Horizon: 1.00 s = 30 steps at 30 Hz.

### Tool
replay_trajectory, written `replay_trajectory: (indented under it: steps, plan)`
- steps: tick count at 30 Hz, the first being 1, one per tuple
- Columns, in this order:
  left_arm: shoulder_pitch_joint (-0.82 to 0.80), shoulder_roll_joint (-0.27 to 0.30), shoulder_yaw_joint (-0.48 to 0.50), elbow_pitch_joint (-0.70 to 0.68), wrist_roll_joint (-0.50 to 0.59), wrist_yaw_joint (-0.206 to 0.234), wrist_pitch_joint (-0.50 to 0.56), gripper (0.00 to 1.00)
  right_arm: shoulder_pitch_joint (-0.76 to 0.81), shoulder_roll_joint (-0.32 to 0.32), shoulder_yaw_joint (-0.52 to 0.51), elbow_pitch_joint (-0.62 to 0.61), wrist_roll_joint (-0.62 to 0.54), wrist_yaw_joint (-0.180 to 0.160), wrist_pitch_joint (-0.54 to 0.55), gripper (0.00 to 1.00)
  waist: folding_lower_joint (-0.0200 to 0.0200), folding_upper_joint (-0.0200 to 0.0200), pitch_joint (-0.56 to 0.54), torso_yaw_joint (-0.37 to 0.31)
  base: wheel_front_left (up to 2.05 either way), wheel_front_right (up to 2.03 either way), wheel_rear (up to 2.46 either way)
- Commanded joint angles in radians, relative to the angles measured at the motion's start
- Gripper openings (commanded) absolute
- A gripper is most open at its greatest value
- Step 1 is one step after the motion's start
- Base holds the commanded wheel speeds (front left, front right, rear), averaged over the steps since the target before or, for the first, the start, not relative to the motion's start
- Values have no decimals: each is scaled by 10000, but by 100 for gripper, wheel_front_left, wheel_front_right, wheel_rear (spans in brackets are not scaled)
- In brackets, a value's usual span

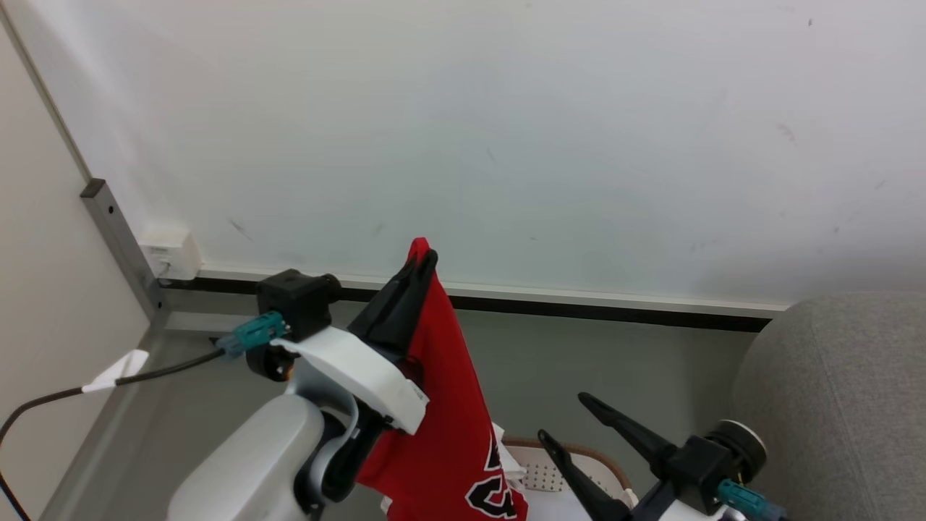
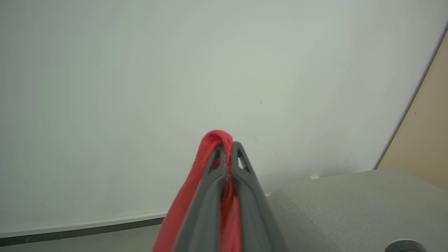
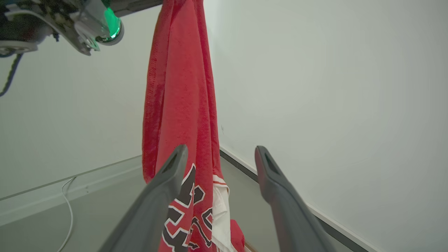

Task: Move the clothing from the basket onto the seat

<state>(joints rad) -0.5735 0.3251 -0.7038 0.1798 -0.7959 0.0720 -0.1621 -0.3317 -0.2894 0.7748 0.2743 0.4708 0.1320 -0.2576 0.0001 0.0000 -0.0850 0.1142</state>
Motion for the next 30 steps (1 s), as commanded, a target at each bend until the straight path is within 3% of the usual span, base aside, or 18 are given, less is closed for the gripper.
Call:
replay_trajectory:
  steps: [1,7,15,22,23,24,30]
  plan:
    - [-145,-98,-66,-86,142,-16,12,0,-381,147,392,269,358,-25,-48,100,-1,0,35,80,0,0,0]
    - [-402,-467,-355,-77,164,-113,169,0,-1639,766,1676,1606,945,-25,-65,100,-1,0,108,389,0,0,0]
    - [-628,-823,-617,41,200,-191,178,0,-2466,1816,1899,3462,876,-25,-63,100,-1,0,153,612,0,0,0]
    - [-805,-1056,-790,153,198,-291,200,0,-2960,2336,2400,5329,1207,-25,-66,100,-1,0,160,708,0,0,0]
    - [-811,-1077,-808,172,190,-311,198,0,-3020,2358,2410,5507,1219,-25,-66,34,-1,0,158,716,0,0,0]
    - [-816,-1084,-830,201,188,-329,197,0,-3018,2381,2367,5517,1378,-25,-67,0,-1,0,156,723,0,0,0]
    - [-742,-957,-819,335,179,-294,144,0,-3053,2350,2130,4825,1783,-25,-68,0,-1,0,130,644,0,0,0]
